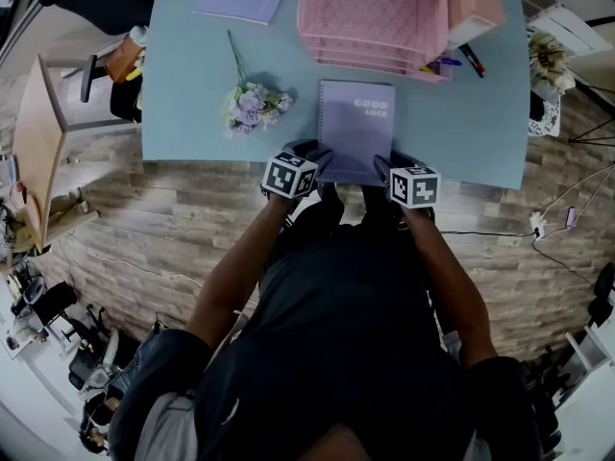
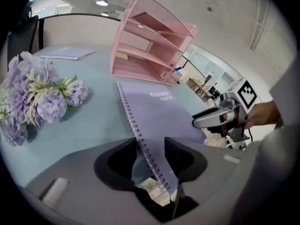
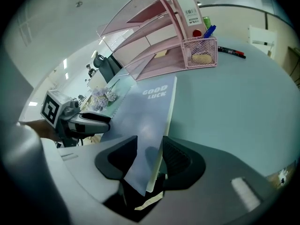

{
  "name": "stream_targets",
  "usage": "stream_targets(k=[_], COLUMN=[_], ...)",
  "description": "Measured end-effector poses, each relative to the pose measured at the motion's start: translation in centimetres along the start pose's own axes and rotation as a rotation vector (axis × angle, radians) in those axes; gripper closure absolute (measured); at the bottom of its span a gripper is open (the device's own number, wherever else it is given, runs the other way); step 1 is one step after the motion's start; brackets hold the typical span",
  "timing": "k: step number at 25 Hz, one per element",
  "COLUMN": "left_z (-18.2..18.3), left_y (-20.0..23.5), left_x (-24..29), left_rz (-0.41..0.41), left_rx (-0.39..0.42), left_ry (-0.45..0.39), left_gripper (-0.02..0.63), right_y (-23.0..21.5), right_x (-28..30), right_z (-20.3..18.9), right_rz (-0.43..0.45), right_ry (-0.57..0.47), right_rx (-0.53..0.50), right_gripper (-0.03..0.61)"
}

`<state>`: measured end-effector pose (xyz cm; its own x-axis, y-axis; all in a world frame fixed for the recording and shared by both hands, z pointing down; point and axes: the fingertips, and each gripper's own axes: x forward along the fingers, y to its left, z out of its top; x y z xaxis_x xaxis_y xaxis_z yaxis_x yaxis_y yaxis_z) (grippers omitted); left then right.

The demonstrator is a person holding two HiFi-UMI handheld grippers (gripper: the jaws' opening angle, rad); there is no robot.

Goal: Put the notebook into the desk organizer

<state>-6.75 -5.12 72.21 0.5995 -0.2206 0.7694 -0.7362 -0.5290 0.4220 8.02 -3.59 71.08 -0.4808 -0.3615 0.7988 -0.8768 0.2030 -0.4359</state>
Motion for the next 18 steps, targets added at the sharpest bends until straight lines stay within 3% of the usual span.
stream_targets(k=[7,11,18], left_z=[-1.7,-2.5,-5.4], left_y=[-0.3,0.4,0.2], left_x=[-0.9,-2.3,-4.0], left_rz=[0.03,0.049,0.054], left_rx=[0.022,0.008,-0.037], left_ry=[-0.003,-0.04,-0.024], left_gripper=[0.411,0.411,0.403], right_y=[0.5,-0.4,-0.5], right_x=[-1.0,-2.4,-3.0], right_z=[-1.6,-2.2,-5.9], right_rz=[0.015,0.008,0.08], right_ry=[-0.019,-0.065,-0.029], right_rx=[0.029,0.097,0.223], right_gripper=[0.408,0.388,0.356])
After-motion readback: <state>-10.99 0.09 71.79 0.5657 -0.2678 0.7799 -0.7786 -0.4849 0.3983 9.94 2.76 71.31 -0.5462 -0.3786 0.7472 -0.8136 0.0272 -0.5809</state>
